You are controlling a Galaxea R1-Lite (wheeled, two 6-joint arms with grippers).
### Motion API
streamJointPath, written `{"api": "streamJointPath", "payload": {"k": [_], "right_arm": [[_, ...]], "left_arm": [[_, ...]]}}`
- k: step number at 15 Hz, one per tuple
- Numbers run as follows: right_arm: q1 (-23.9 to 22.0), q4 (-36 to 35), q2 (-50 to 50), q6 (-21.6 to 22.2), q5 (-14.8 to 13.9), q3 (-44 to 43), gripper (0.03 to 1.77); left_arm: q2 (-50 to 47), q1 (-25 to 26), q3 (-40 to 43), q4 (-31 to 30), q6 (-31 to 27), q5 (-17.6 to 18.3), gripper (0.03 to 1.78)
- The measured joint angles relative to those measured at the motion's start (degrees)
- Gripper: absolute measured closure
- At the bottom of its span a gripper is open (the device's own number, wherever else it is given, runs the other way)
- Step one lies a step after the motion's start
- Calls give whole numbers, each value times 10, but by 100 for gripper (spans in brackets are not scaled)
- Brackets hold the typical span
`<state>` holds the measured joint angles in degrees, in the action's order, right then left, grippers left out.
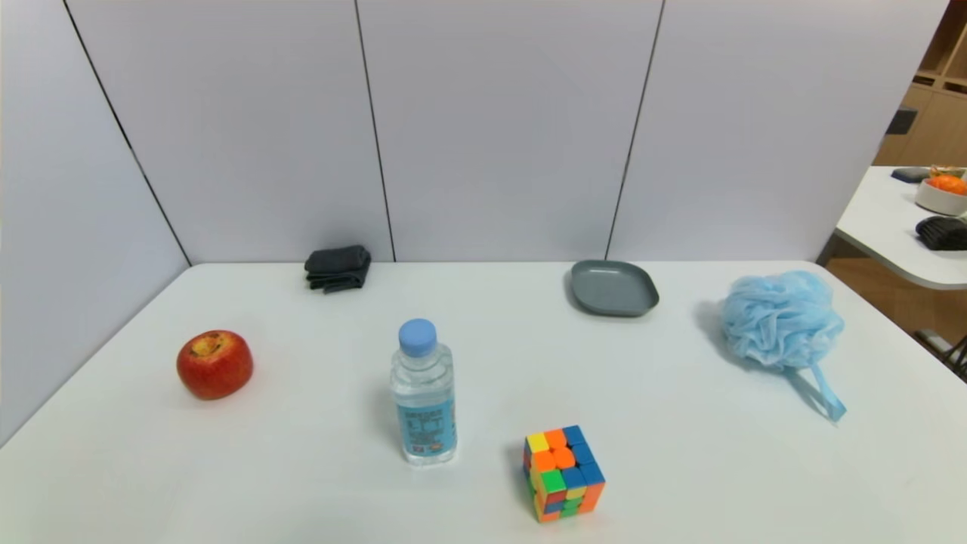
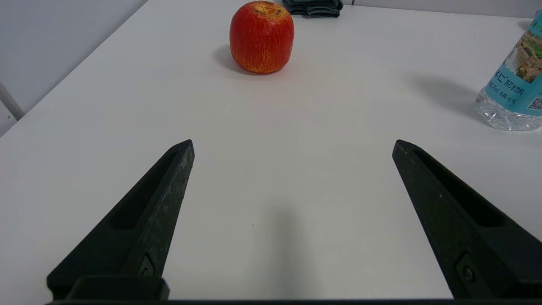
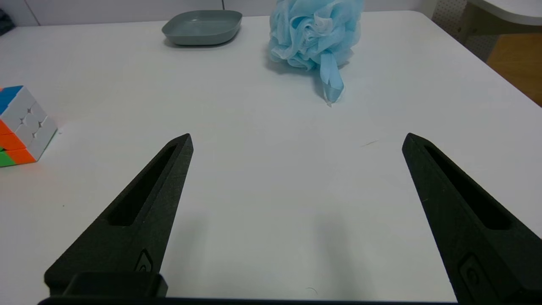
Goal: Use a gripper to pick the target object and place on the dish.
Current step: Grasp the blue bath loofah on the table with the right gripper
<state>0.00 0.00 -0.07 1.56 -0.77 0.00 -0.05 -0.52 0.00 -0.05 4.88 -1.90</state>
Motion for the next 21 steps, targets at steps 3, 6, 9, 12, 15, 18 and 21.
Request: {"api": "streamJointPath", "payload": {"k": [3, 6, 9, 12, 15, 18, 21], "right_arm": [[0, 0, 0, -2, 1, 0, 9], [0, 0, 0, -5, 1, 0, 9], [0, 0, 23, -2, 3, -18, 9], [2, 1, 94, 1, 4, -77, 9], [4, 2, 204, 3, 1, -162, 9], [-8, 11, 345, 2, 4, -247, 9], [-23, 35, 513, 0, 9, -358, 9]], "left_arm": [[0, 0, 0, 0, 0, 0, 12], [0, 0, 0, 0, 0, 0, 12], [0, 0, 0, 0, 0, 0, 12], [0, 0, 0, 0, 0, 0, 12], [0, 0, 0, 0, 0, 0, 12], [0, 0, 0, 0, 0, 0, 12], [0, 0, 0, 0, 0, 0, 12]]}}
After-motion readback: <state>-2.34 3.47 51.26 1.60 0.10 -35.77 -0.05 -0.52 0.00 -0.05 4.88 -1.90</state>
